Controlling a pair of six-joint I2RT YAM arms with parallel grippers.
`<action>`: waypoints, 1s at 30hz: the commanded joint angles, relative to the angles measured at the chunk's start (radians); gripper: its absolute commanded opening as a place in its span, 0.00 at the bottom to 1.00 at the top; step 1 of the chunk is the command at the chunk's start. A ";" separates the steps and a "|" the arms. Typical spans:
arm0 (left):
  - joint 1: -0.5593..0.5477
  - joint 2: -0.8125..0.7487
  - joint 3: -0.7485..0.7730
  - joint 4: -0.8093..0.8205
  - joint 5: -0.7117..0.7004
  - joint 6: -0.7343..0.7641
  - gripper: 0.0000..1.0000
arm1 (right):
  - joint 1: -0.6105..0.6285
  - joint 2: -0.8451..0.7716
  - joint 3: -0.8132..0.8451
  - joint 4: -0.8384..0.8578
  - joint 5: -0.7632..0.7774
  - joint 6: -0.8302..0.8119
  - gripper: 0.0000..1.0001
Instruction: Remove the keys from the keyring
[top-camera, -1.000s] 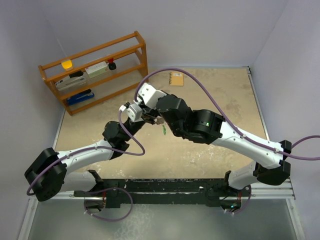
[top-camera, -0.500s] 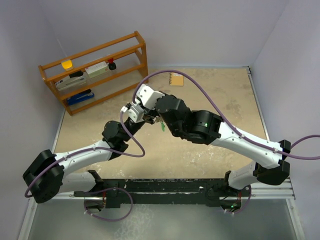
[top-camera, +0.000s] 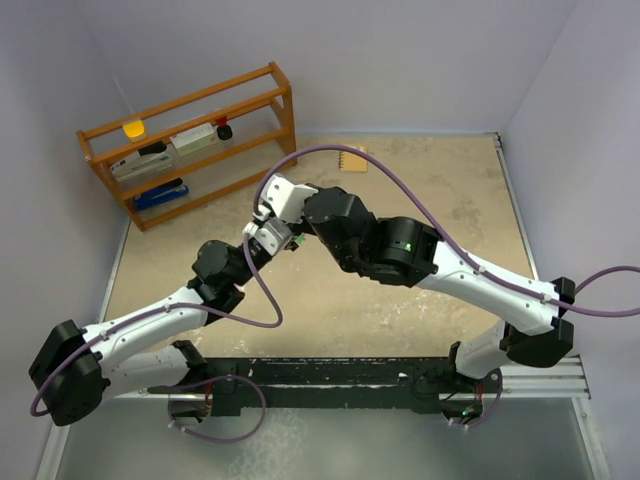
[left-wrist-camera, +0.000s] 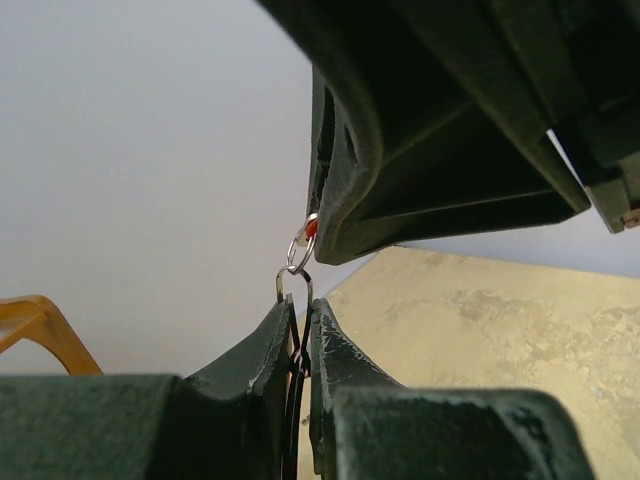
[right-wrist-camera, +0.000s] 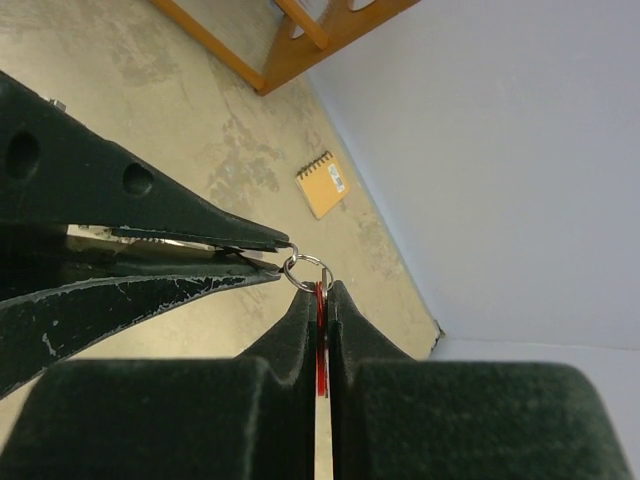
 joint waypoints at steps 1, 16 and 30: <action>-0.003 -0.019 0.008 -0.221 0.112 0.056 0.00 | -0.011 -0.043 0.111 0.084 0.011 -0.019 0.00; -0.003 -0.117 0.076 -0.438 0.434 0.087 0.00 | -0.011 -0.036 0.134 0.037 -0.092 -0.037 0.00; -0.003 -0.287 0.104 -0.565 0.736 0.122 0.00 | -0.013 -0.079 0.217 -0.181 -0.438 0.040 0.00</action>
